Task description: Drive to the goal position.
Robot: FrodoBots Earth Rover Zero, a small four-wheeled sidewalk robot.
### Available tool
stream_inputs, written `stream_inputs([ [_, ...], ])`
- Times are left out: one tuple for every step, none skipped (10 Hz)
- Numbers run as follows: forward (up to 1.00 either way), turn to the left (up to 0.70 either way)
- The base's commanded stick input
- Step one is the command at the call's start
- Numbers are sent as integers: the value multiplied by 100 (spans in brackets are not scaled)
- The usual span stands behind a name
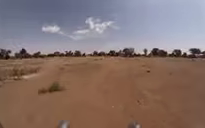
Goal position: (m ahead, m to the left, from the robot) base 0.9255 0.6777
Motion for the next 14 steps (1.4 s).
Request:
stream_inputs([
  [70,0],
  [70,0],
  [66,-33],
  [0,-70],
  [0,-70],
  [0,-70],
  [0,-70],
  [0,-70],
  [0,-70],
  [0,-70],
  [0,-70],
  [0,-70],
  [0,-70],
  [0,-70],
])
